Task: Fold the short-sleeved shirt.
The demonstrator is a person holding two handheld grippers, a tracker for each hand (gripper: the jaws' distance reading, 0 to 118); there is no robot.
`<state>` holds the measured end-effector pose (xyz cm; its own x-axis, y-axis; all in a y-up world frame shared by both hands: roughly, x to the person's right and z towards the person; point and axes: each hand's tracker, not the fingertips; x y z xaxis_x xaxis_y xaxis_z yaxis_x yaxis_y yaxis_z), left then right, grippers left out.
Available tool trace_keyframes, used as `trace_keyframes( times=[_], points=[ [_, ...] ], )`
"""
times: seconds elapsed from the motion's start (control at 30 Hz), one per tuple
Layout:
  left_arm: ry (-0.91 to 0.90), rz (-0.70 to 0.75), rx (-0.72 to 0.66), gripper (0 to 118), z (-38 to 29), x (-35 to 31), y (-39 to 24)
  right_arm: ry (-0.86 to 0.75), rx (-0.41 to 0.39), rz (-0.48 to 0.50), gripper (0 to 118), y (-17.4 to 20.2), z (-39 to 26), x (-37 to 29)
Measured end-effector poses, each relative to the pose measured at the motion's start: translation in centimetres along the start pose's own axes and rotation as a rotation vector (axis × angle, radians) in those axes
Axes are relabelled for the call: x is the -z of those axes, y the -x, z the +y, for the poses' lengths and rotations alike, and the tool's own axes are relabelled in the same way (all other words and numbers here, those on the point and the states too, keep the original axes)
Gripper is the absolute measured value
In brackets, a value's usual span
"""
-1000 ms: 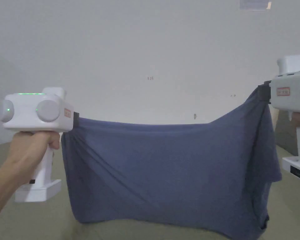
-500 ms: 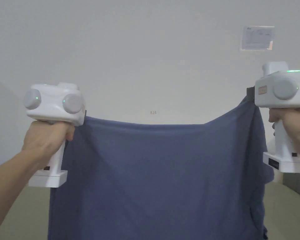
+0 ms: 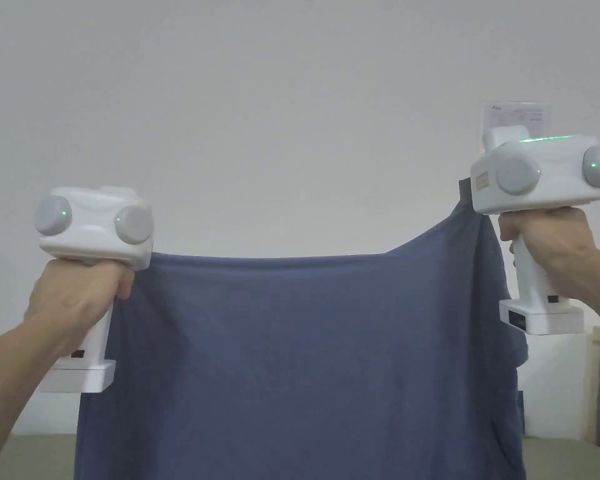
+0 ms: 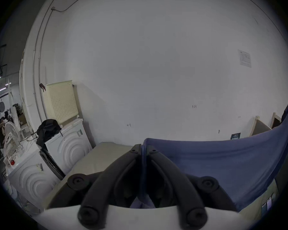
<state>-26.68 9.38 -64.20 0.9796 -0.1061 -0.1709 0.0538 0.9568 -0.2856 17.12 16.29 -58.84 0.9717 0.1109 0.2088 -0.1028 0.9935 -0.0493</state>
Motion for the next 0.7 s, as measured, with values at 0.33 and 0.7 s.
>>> trace_keyframes(
  times=[0.33, 0.7],
  points=[
    [0.103, -0.017, 0.054, 5, -9.5, 9.1, -2.3, 0.144, 0.031, 0.037, 7, 2.3, -12.9, 6.1],
    [0.241, -0.091, 0.077, 5, -26.3, 10.8, -2.6, 0.337, 0.023, 0.093, 7, 2.3, -30.1, 2.8]
  ],
)
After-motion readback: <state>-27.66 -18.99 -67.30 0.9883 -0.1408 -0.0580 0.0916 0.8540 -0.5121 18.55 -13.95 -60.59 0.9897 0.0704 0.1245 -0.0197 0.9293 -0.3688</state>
